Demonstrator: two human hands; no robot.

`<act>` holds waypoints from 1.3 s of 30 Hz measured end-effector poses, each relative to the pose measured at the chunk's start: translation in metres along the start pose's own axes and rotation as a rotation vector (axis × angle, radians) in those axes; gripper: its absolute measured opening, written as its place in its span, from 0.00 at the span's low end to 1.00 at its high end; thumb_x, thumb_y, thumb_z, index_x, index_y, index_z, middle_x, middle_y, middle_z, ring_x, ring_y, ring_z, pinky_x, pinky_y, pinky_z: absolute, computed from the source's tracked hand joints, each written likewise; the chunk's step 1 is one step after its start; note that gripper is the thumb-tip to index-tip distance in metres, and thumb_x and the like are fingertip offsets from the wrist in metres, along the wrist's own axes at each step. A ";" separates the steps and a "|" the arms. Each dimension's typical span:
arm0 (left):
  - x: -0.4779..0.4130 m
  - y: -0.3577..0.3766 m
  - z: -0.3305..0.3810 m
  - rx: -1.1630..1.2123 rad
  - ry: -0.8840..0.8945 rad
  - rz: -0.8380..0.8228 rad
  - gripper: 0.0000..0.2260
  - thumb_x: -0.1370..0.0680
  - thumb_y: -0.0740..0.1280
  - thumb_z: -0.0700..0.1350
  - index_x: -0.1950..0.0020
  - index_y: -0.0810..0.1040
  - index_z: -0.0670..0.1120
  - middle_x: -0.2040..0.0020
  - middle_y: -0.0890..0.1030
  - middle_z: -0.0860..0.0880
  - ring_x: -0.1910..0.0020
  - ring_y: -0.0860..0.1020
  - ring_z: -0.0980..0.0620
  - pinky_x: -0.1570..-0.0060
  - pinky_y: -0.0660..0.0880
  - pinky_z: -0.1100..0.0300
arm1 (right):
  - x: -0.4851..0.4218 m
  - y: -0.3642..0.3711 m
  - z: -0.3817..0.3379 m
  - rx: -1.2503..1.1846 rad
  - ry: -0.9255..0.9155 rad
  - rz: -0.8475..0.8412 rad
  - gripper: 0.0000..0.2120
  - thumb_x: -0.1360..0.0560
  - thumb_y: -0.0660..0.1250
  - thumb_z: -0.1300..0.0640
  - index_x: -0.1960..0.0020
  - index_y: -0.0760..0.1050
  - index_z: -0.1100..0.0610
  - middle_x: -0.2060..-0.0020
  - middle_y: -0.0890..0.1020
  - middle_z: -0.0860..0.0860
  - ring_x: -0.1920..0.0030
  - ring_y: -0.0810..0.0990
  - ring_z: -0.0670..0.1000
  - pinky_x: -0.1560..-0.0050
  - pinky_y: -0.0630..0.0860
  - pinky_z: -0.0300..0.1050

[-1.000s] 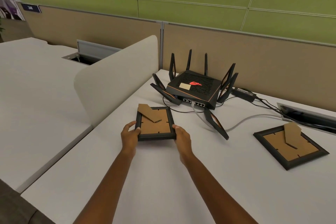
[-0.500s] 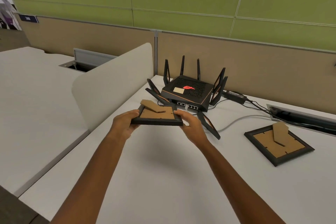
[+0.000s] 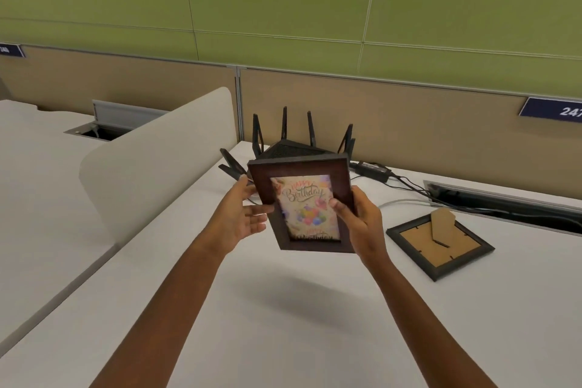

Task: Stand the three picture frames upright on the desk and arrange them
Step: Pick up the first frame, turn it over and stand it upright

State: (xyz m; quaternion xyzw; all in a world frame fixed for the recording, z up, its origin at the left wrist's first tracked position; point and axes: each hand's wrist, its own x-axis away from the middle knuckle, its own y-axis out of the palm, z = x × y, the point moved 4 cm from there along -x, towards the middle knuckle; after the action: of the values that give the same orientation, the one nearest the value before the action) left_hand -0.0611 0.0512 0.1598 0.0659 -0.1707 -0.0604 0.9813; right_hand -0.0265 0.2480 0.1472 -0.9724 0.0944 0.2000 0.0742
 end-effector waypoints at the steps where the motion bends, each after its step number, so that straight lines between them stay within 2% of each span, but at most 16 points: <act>1: -0.002 0.006 -0.005 -0.070 0.015 0.021 0.20 0.21 0.49 0.58 0.43 0.73 0.48 0.52 0.76 0.42 0.51 0.73 0.45 0.52 0.71 0.54 | 0.002 -0.007 0.000 -0.045 0.018 0.023 0.11 0.25 0.62 0.62 0.53 0.72 0.45 0.55 0.81 0.42 0.57 0.83 0.38 0.63 0.80 0.32; 4: -0.004 0.022 -0.021 -0.296 0.117 0.160 0.24 0.20 0.48 0.56 0.38 0.73 0.42 0.42 0.75 0.39 0.43 0.73 0.40 0.47 0.71 0.51 | 0.009 -0.025 0.002 -0.099 0.074 0.082 0.09 0.25 0.62 0.60 0.52 0.73 0.46 0.55 0.82 0.46 0.58 0.84 0.44 0.61 0.82 0.37; 6: -0.004 0.033 -0.036 -0.360 0.129 0.190 0.24 0.19 0.48 0.54 0.40 0.74 0.38 0.39 0.76 0.38 0.44 0.74 0.39 0.43 0.72 0.50 | 0.014 -0.037 0.005 -0.143 0.111 0.129 0.08 0.25 0.62 0.59 0.52 0.73 0.45 0.56 0.83 0.45 0.59 0.84 0.45 0.61 0.82 0.38; 12: -0.008 0.056 -0.070 -0.356 0.107 0.069 0.26 0.19 0.45 0.53 0.40 0.75 0.37 0.41 0.79 0.36 0.50 0.76 0.43 0.46 0.71 0.53 | 0.027 -0.061 0.010 -0.209 0.183 0.235 0.06 0.24 0.61 0.57 0.50 0.74 0.49 0.56 0.83 0.47 0.60 0.85 0.46 0.64 0.82 0.36; 17: -0.007 0.071 -0.076 -0.312 0.120 0.004 0.26 0.19 0.45 0.53 0.38 0.74 0.38 0.39 0.78 0.37 0.43 0.76 0.39 0.40 0.71 0.50 | 0.038 -0.071 0.016 -0.182 0.247 0.254 0.06 0.24 0.61 0.57 0.49 0.74 0.51 0.53 0.83 0.51 0.55 0.84 0.50 0.59 0.82 0.41; 23: -0.009 0.085 -0.079 -0.208 0.153 -0.047 0.22 0.19 0.47 0.51 0.40 0.75 0.41 0.42 0.78 0.40 0.46 0.77 0.43 0.41 0.71 0.52 | 0.050 -0.076 0.025 -0.196 0.319 0.227 0.05 0.24 0.62 0.57 0.51 0.75 0.51 0.56 0.84 0.49 0.60 0.85 0.47 0.63 0.82 0.39; 26: -0.010 0.092 -0.082 -0.143 0.177 -0.106 0.21 0.19 0.46 0.53 0.53 0.79 0.49 0.48 0.79 0.44 0.51 0.77 0.48 0.45 0.71 0.54 | 0.058 -0.080 0.030 -0.210 0.347 0.210 0.06 0.25 0.62 0.58 0.52 0.76 0.51 0.60 0.85 0.47 0.61 0.85 0.47 0.66 0.81 0.38; 28: -0.009 0.097 -0.083 -0.111 0.159 -0.134 0.21 0.19 0.45 0.54 0.58 0.77 0.54 0.49 0.79 0.45 0.50 0.78 0.47 0.45 0.72 0.52 | 0.064 -0.083 0.033 -0.204 0.351 0.204 0.06 0.25 0.62 0.59 0.53 0.76 0.50 0.63 0.86 0.44 0.61 0.85 0.47 0.67 0.81 0.37; 30: -0.008 0.103 -0.087 -0.114 0.155 -0.143 0.21 0.20 0.45 0.55 0.57 0.76 0.54 0.50 0.79 0.46 0.52 0.78 0.48 0.47 0.74 0.53 | 0.067 -0.088 0.035 -0.187 0.348 0.209 0.07 0.25 0.62 0.59 0.52 0.76 0.49 0.62 0.86 0.43 0.60 0.85 0.47 0.66 0.81 0.38; 33: -0.006 0.111 -0.094 -0.133 0.172 -0.120 0.21 0.20 0.44 0.55 0.54 0.75 0.53 0.54 0.79 0.50 0.61 0.78 0.57 0.62 0.76 0.68 | 0.071 -0.099 0.038 -0.150 0.326 0.216 0.08 0.25 0.62 0.58 0.51 0.75 0.47 0.57 0.84 0.45 0.59 0.85 0.46 0.64 0.82 0.38; 35: -0.003 0.116 -0.100 -0.171 0.169 -0.107 0.22 0.20 0.43 0.56 0.53 0.76 0.51 0.56 0.79 0.50 0.64 0.77 0.61 0.67 0.75 0.72 | 0.077 -0.107 0.042 -0.134 0.327 0.219 0.08 0.25 0.61 0.58 0.50 0.74 0.46 0.55 0.83 0.45 0.59 0.85 0.45 0.65 0.81 0.36; 37: 0.001 0.123 -0.106 -0.240 0.160 -0.111 0.24 0.21 0.43 0.56 0.51 0.77 0.49 0.52 0.81 0.46 0.61 0.79 0.56 0.60 0.75 0.69 | 0.083 -0.115 0.047 -0.132 0.349 0.214 0.08 0.25 0.61 0.58 0.51 0.74 0.47 0.56 0.83 0.46 0.60 0.85 0.44 0.67 0.80 0.35; 39: 0.005 0.132 -0.110 -0.334 0.136 -0.116 0.26 0.20 0.43 0.56 0.46 0.77 0.46 0.45 0.81 0.41 0.51 0.79 0.49 0.48 0.74 0.59 | 0.089 -0.124 0.051 -0.130 0.376 0.207 0.07 0.25 0.61 0.58 0.52 0.74 0.47 0.57 0.83 0.46 0.61 0.85 0.44 0.68 0.80 0.35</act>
State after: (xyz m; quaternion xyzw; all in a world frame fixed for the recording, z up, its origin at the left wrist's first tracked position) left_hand -0.0057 0.1921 0.0787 -0.0844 -0.0874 -0.1400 0.9827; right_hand 0.0610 0.3637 0.0779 -0.9805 0.1926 0.0276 -0.0283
